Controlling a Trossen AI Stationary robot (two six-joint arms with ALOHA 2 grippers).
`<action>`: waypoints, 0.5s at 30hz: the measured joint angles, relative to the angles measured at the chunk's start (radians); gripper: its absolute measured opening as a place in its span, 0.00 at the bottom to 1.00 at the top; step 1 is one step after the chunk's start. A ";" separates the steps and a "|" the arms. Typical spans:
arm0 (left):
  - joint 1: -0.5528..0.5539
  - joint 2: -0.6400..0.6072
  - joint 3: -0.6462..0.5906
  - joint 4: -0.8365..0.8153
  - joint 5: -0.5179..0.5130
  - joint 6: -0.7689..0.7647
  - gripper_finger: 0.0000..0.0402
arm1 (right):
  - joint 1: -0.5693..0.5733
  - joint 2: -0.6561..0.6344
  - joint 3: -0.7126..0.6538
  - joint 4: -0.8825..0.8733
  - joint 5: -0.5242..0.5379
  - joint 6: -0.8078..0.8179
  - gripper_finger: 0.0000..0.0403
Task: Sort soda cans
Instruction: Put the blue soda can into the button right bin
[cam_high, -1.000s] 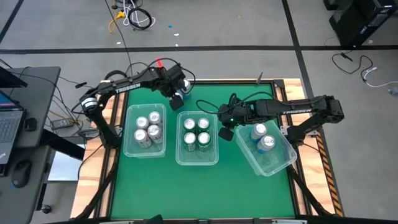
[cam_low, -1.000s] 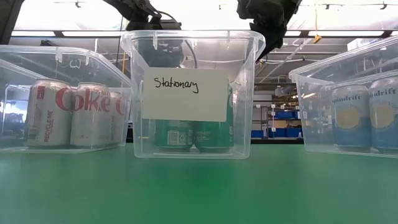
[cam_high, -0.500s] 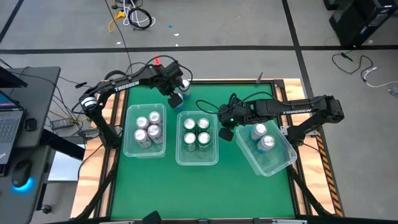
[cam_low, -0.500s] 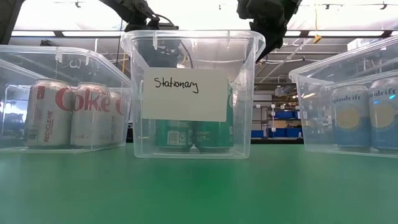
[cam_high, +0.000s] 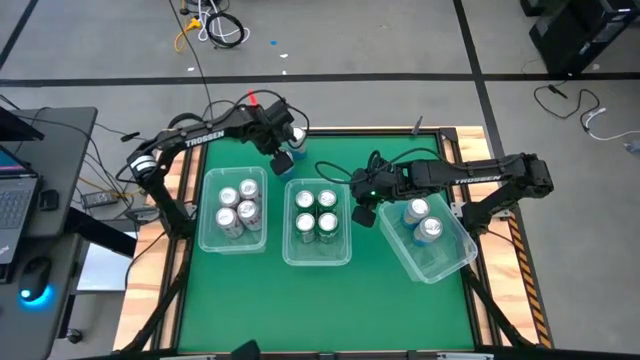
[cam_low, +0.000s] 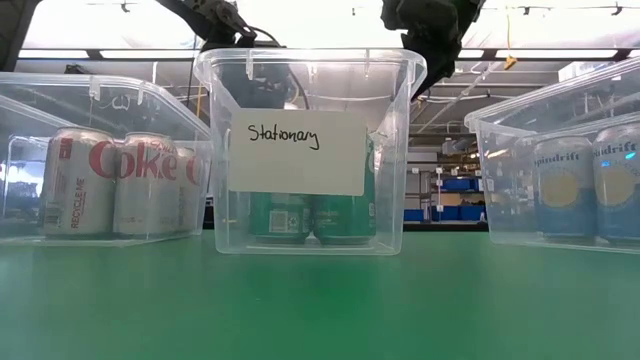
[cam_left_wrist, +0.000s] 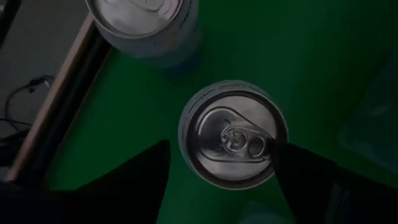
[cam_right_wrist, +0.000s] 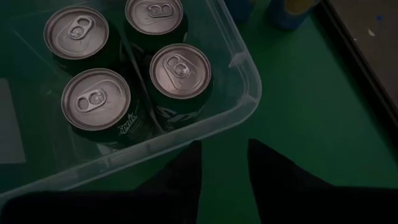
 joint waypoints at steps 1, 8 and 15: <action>0.000 0.001 0.006 -0.001 -0.007 0.014 0.70 | 0.000 0.000 0.000 0.001 0.000 0.000 0.29; 0.000 0.002 0.034 -0.009 -0.016 0.045 0.69 | 0.000 0.000 0.000 0.009 0.010 -0.018 0.33; 0.001 -0.007 0.034 -0.047 -0.020 0.068 0.56 | -0.019 0.000 -0.002 0.161 -0.004 -0.078 0.40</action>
